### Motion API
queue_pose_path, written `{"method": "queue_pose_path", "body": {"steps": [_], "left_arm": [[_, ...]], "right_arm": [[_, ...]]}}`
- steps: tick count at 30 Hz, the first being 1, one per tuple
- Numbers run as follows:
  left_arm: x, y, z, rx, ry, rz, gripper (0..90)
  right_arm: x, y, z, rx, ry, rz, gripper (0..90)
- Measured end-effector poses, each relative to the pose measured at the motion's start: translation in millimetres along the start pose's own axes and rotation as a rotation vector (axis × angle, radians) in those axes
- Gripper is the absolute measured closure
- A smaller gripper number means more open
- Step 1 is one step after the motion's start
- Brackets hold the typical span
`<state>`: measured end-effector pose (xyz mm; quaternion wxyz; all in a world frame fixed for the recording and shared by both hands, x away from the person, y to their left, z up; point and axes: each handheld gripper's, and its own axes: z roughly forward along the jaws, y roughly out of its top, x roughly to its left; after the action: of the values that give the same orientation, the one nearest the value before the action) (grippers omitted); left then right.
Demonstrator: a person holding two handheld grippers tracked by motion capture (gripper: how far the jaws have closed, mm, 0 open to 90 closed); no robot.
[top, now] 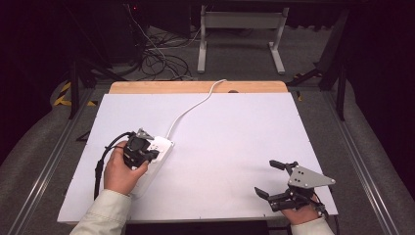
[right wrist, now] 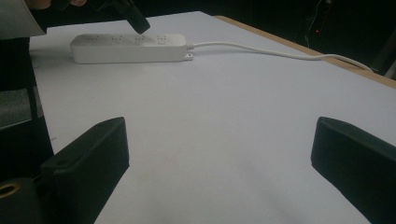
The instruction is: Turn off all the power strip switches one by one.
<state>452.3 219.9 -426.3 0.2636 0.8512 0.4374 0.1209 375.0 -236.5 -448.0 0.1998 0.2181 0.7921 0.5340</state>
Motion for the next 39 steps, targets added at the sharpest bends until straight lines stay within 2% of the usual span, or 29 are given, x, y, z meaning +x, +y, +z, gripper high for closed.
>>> {"method": "queue_pose_path", "body": {"steps": [4,10,16,19,26,30,36,39], "left_arm": [[0.7,-0.1,3.1,0.033,0.000,0.006,90.0],[2.8,-1.4,7.6,0.052,-0.001,0.000,90.0],[6.8,-5.1,9.8,0.050,-0.007,-0.021,90.0],[6.7,-5.4,10.2,0.054,-0.004,-0.014,90.0],[8.3,-7.3,11.7,0.054,-0.029,-0.027,90.0],[5.6,-7.5,11.7,0.052,-0.009,-0.018,90.0],[7.2,-10.3,11.7,0.035,-0.025,-0.028,90.0],[4.2,-9.2,11.9,0.044,-0.004,-0.016,90.0]], "right_arm": [[-0.1,-0.1,-0.1,-0.002,0.002,0.003,4.7],[-0.4,0.0,-0.3,-0.004,0.004,0.000,4.6],[-0.3,0.0,-0.5,-0.007,0.004,0.001,4.6],[-0.4,0.0,-0.3,-0.007,0.005,0.001,4.6],[-0.4,-0.1,-0.8,-0.005,0.007,-0.002,4.6],[-0.4,-0.1,-0.6,-0.004,0.008,-0.002,4.6],[0.5,0.0,-0.4,-0.004,0.007,0.000,4.6],[0.6,0.0,-0.2,-0.002,0.006,0.001,4.6]]}}
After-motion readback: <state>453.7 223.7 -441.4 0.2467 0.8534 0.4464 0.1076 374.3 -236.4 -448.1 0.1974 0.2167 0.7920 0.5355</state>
